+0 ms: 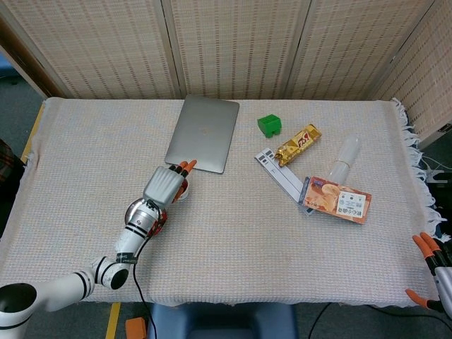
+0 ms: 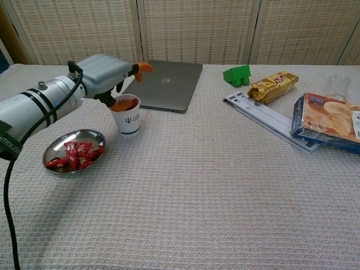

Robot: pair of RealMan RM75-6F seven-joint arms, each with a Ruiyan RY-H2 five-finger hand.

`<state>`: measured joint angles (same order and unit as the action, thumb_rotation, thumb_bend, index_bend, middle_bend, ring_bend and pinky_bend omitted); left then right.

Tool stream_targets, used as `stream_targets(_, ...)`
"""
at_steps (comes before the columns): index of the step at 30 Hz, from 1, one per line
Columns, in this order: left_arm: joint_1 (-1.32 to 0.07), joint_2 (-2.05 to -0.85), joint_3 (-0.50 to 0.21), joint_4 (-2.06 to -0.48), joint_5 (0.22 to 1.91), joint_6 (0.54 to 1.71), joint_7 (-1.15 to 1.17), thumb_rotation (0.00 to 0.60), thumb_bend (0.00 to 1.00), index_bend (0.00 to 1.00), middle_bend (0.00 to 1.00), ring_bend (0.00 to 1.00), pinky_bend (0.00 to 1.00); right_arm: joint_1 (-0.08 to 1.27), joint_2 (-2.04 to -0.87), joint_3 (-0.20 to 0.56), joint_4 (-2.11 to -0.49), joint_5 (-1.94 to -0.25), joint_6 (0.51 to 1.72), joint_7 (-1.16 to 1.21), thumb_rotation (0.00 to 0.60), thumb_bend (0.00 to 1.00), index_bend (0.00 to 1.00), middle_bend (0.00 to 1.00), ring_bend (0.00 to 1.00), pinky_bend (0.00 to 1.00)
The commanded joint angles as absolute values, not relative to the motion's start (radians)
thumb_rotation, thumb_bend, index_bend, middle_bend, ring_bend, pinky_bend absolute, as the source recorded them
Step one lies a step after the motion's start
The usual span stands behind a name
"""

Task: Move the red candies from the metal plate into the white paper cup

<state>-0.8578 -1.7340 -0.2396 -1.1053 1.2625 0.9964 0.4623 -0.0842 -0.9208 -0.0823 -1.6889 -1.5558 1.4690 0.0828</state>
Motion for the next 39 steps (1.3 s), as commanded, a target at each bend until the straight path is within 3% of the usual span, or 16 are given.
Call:
stream_targets(1,-0.849,-1.717,-0.236,-1.139,1.27,1.015,0.452,0.6,0.4,0.07,0.19,0.43,1.0,-0.084,-0.921,-0.082,-1.689,-1.557,1.469,0.083,0.6,0.06,0.0,0.0,0.0,0.0)
stream_targets(6,-0.787,-1.628,-0.204,-1.311,1.323,1.107,0.415,0.6,0.39,0.05,0.17,0.42,1.0,-0.086,-0.92,-0.086,-1.689,-1.569,1.475,0.086,0.6,0.06,0.0,0.0,0.0,0.0)
stream_targets(11,-0.681,-1.518,-0.125,-1.487,1.354,1.182,0.376,0.6,0.39,0.05,0.18,0.49,1.0,-0.09,-0.917,-0.096,-1.688,-1.597,1.486,0.093,0.6,0.06,0.0,0.0,0.0,0.0)
stream_targets(17,-0.563,-1.466,-0.009,-1.528,1.412,1.266,0.344,0.6,0.39,0.13,0.22,0.6,1.0,-0.1,-0.916,-0.109,-1.683,-1.635,1.514,0.101,0.6,0.06,0.0,0.0,0.0,0.0)
stream_targets(21,-0.522,-1.472,0.042,-1.498,1.412,1.251,0.357,0.6,0.39,0.14,0.23,0.61,1.0,-0.101,-0.918,-0.117,-1.681,-1.66,1.52,0.099,0.6,0.06,0.0,0.0,0.0,0.0)
stream_targets(29,-0.514,-1.545,0.038,-1.414,1.419,1.219,0.386,0.6,0.39,0.14,0.22,0.63,1.0,-0.102,-0.918,-0.125,-1.679,-1.68,1.528,0.101,0.6,0.06,0.0,0.0,0.0,0.0)
stream_targets(39,-0.546,-1.627,-0.015,-1.281,1.373,1.138,0.428,0.6,0.39,0.19,0.24,0.63,1.0,-0.105,-0.914,-0.124,-1.676,-1.673,1.535,0.111,0.6,0.06,0.0,0.0,0.0,0.0)
